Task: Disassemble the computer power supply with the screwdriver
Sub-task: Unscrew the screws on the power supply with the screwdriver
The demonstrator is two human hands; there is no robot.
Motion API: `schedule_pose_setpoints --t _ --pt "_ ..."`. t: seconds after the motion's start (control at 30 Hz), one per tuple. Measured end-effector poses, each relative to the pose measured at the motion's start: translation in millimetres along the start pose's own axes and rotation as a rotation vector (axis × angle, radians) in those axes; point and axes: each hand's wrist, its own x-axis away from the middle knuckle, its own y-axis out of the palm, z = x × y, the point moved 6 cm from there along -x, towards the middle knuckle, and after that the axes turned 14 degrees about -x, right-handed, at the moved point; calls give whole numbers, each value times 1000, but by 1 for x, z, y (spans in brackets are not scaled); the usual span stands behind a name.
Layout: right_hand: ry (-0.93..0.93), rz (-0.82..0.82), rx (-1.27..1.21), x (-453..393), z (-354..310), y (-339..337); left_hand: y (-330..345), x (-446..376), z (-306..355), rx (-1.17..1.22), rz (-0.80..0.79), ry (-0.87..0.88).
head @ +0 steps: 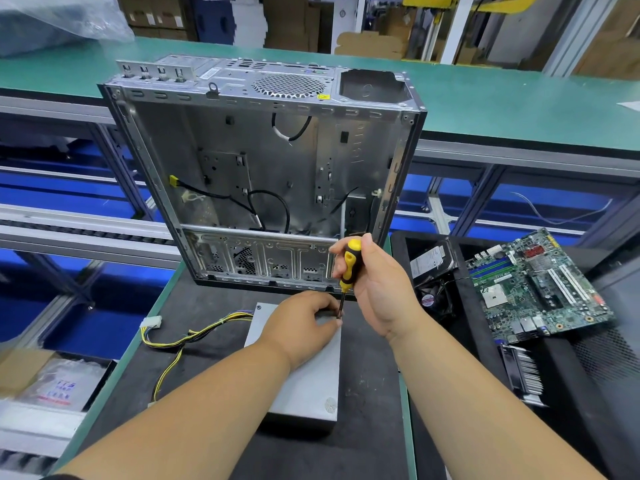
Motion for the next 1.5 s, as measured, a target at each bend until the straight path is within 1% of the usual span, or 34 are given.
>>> schedule_pose_setpoints --t 0.13,0.27,0.37,0.47,0.53,0.63,0.77,0.87,0.97,1.03,1.17,1.23,1.3,1.37,1.5 --pt "-5 -4 34 1 3 3 -2 0 1 -4 14 -23" --pt "-71 11 27 5 -1 1 -2 -1 2 -6 18 -29" --pt "-124 38 -35 9 -11 -3 -2 -1 0 22 24 -46" --pt "-181 75 -27 12 -25 -13 -2 -2 -3 57 42 -44" --pt "-171 90 -12 14 -31 -20 -2 -2 -5 89 65 -29" --pt "-115 154 -19 23 -33 -32 -2 0 -8 117 85 -19" --pt "-140 263 97 39 -27 -56 -4 3 -6 134 110 2" --pt "-131 349 83 50 -29 -70 -8 7 0 58 141 51" --pt "-158 416 121 60 -39 -87 -10 15 16 -104 148 183" --pt "-177 464 246 70 -46 -101 -6 21 35 -184 108 293" --pt "-224 561 518 91 -66 -130 23 32 84 -243 -93 488" --pt "-259 599 636 102 -78 -139 44 37 107 -253 -180 539" --pt "-259 603 702 113 -86 -148 66 40 123 -215 -253 518" --pt "-246 598 727 124 -90 -156 87 43 133 -180 -306 462" --pt "-241 646 674 142 -92 -171 121 47 148 -107 -379 353"
